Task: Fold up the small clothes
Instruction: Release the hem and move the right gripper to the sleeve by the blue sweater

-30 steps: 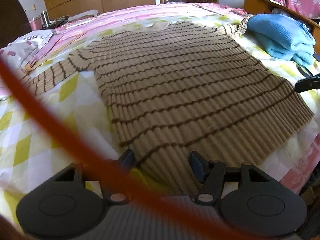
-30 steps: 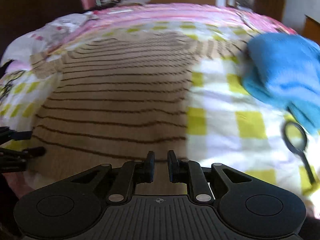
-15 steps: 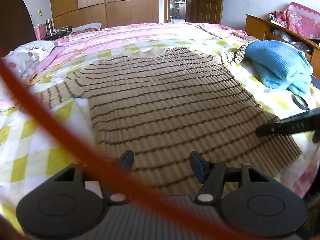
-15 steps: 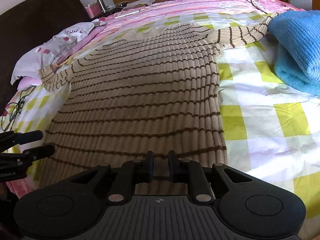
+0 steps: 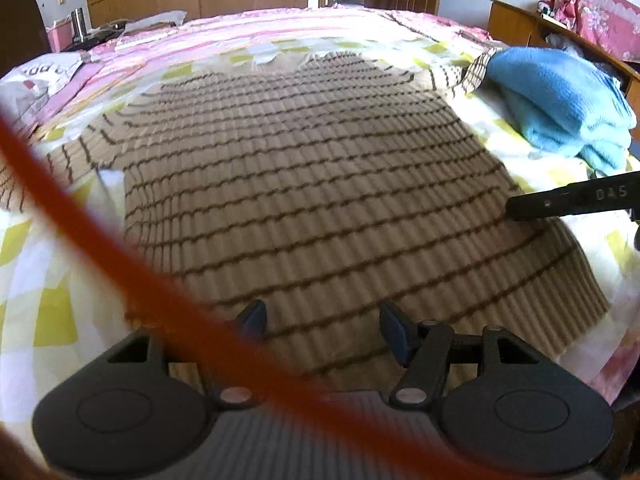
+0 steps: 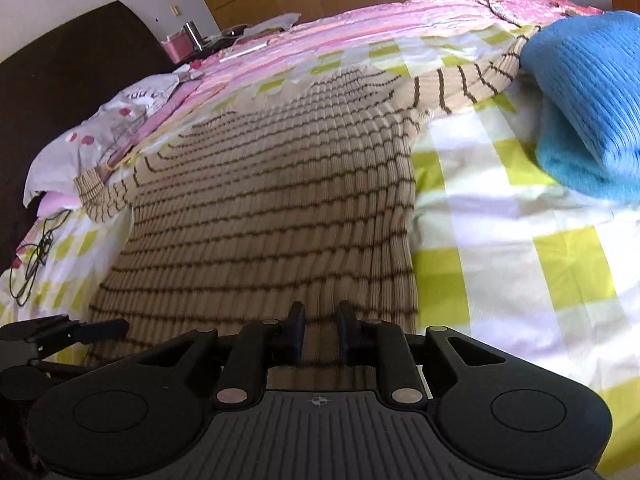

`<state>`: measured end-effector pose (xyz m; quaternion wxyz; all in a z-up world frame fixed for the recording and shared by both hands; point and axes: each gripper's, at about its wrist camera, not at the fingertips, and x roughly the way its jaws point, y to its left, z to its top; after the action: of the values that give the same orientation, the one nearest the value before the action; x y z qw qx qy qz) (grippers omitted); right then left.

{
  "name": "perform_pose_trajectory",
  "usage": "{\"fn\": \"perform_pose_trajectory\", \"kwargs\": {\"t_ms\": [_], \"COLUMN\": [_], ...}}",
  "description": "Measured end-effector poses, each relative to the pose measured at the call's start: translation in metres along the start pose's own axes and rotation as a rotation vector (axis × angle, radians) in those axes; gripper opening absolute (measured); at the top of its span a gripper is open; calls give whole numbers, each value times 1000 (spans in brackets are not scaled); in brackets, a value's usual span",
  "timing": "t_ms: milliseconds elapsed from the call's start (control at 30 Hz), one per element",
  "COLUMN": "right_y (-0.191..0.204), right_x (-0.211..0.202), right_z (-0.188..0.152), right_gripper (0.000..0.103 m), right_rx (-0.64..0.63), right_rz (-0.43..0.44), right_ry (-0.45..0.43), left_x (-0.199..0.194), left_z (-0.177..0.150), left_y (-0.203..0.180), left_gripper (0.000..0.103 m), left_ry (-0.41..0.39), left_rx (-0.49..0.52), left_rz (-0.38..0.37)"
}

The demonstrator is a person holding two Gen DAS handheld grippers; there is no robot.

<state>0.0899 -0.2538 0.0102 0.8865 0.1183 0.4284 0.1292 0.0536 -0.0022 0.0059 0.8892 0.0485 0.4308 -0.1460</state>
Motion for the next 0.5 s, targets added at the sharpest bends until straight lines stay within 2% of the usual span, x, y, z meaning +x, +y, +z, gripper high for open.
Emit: {"fn": "perform_pose_trajectory", "kwargs": {"t_ms": [267, 500], "right_y": [-10, -24], "right_x": [0, 1], "right_z": [6, 29], "right_gripper": [20, 20], "right_rx": [25, 63], "right_rz": [2, -14], "right_ry": [-20, -72], "left_x": [14, 24], "left_z": [21, 42], "left_y": [-18, -28], "left_gripper": [67, 67], "left_ry": [-13, -44], "left_rx": [21, 5], "left_rz": [-32, -59]}}
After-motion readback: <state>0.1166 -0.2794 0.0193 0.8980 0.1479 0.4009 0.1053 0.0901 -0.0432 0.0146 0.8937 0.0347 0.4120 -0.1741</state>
